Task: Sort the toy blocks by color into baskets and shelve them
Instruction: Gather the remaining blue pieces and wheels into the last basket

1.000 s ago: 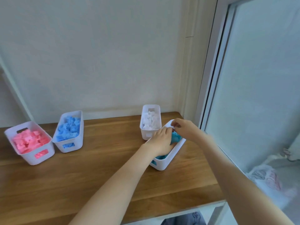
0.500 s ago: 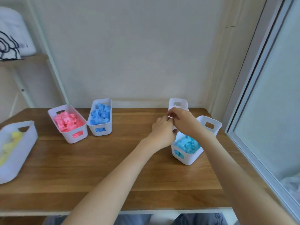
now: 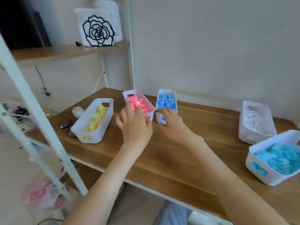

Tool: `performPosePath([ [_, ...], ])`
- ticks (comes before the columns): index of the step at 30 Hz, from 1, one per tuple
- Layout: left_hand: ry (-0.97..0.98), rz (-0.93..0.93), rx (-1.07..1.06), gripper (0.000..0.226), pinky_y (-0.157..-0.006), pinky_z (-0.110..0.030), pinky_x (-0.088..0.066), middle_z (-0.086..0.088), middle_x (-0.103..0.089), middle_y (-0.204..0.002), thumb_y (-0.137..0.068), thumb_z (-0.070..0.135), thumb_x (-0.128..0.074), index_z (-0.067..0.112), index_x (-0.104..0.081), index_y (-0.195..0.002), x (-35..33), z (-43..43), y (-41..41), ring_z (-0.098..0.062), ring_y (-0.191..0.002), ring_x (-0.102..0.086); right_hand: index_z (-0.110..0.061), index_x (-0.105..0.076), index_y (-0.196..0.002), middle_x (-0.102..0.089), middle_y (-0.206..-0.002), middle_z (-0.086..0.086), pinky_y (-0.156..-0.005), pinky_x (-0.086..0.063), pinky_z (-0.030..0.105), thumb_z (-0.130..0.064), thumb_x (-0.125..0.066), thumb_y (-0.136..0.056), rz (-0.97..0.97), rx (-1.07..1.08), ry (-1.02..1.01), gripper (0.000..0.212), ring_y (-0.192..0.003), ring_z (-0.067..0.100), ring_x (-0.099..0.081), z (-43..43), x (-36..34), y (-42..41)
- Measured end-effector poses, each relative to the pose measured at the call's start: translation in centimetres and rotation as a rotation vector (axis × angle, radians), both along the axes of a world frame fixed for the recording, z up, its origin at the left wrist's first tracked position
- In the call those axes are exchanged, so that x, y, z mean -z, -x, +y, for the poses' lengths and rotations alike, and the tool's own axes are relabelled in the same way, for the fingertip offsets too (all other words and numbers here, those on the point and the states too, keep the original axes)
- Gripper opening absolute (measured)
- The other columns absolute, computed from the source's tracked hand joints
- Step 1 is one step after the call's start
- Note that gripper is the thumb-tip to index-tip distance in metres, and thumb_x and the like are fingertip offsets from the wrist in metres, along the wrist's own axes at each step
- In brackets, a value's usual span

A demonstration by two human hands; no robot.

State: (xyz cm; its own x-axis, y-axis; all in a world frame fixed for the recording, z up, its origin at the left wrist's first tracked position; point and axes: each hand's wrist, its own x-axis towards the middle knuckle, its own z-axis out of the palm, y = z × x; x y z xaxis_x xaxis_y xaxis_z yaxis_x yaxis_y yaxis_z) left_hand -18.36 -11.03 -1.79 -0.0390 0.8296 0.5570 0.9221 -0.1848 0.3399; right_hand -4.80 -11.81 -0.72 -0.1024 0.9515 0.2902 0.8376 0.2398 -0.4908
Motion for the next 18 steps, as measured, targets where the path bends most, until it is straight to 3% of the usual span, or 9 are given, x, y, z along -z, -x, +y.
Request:
performPosePath([
  [2, -0.006, -0.051, -0.158, 0.055, -0.109, -0.050, -0.018, -0.015, -0.026, -0.151, -0.086, 0.032, -0.057, 0.009, -0.043, -0.134, 0.4, 0.6, 2.3, -0.034, -0.138, -0.023, -0.017, -0.039, -0.138, -0.041, -0.138, 0.003, -0.102, -0.026, 0.040, -0.011, -0.048, -0.089, 0.009, 0.027, -0.019, 0.050, -0.129, 0.024, -0.035, 1.1, 0.7, 2.1],
  [5, 0.190, 0.006, -0.255, 0.063, -0.110, -0.050, -0.014, -0.014, -0.019, -0.153, -0.088, 0.034, -0.054, 0.008, -0.029, -0.140, 1.1, 1.7, 4.4, -0.033, -0.139, -0.018, -0.017, -0.038, -0.138, -0.038, -0.142, 0.001, -0.101, -0.028, 0.041, -0.011, -0.048, -0.085, -0.028, 0.111, -0.056, 0.054, -0.131, 0.026, -0.035, 2.5, 2.0, 4.5],
  [9, 0.302, 0.103, -0.288, 0.055, -0.100, -0.044, -0.028, -0.014, -0.041, -0.137, -0.091, 0.039, -0.049, 0.009, -0.033, -0.135, 1.1, 2.4, 5.0, -0.034, -0.124, -0.036, -0.018, -0.030, -0.141, -0.029, -0.149, 0.004, -0.110, -0.019, 0.047, -0.009, -0.046, -0.084, -0.113, 0.202, -0.056, 0.060, -0.139, 0.027, -0.023, 3.9, 3.1, 6.1],
  [13, 0.316, 0.108, -0.300, 0.050, -0.098, -0.044, -0.034, -0.016, -0.035, -0.142, -0.095, 0.034, -0.045, 0.008, -0.034, -0.137, 0.1, 3.1, 5.7, -0.036, -0.124, -0.037, -0.021, -0.025, -0.144, -0.017, -0.155, 0.012, -0.115, -0.004, 0.051, -0.021, -0.044, -0.094, -0.236, 0.361, -0.026, 0.054, -0.145, 0.031, -0.007, 4.9, 3.8, 5.2],
  [18, 0.456, 0.098, -0.300, 0.046, -0.091, -0.037, -0.042, -0.018, -0.047, -0.132, -0.094, 0.018, -0.049, 0.002, -0.033, -0.134, -0.1, 4.5, 7.0, -0.034, -0.123, -0.041, -0.024, -0.035, -0.138, -0.050, -0.131, 0.007, -0.106, -0.021, 0.046, -0.033, -0.040, -0.097, -0.357, 0.328, -0.057, 0.042, -0.125, 0.031, -0.040, 5.2, 3.6, 3.4],
])
